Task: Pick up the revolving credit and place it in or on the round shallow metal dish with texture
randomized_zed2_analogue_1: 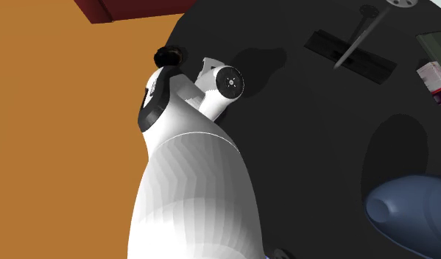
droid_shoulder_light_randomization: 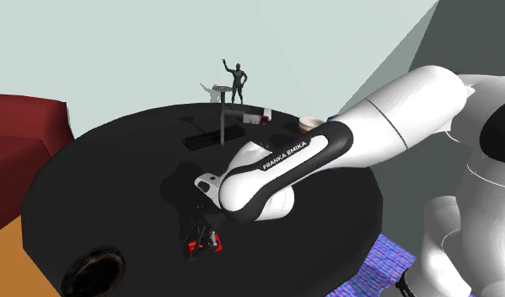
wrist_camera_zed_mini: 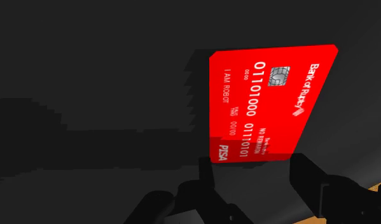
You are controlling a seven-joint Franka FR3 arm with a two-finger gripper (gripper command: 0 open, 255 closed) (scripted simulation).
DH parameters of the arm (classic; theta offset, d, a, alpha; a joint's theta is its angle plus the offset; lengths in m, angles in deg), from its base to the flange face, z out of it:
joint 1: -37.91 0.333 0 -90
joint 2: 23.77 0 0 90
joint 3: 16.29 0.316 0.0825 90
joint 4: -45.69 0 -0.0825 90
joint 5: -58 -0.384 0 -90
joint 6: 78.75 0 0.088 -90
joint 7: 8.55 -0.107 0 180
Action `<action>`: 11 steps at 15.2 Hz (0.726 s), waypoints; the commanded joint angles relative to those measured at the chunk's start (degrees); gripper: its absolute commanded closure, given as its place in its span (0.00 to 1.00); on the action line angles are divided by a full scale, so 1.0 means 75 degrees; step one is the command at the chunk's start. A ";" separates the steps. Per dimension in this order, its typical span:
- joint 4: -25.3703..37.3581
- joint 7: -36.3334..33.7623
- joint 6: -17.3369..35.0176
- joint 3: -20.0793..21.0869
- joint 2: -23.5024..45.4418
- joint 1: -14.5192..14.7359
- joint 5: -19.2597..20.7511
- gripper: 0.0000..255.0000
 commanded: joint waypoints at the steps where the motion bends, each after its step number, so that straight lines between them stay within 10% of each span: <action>1: -0.0010 -0.0220 -0.0116 -0.0069 -0.0118 0.0038 0.0209 1.00; 11: 0.0072 -0.1327 -0.0807 -0.0358 -0.0829 0.0156 0.1266 1.00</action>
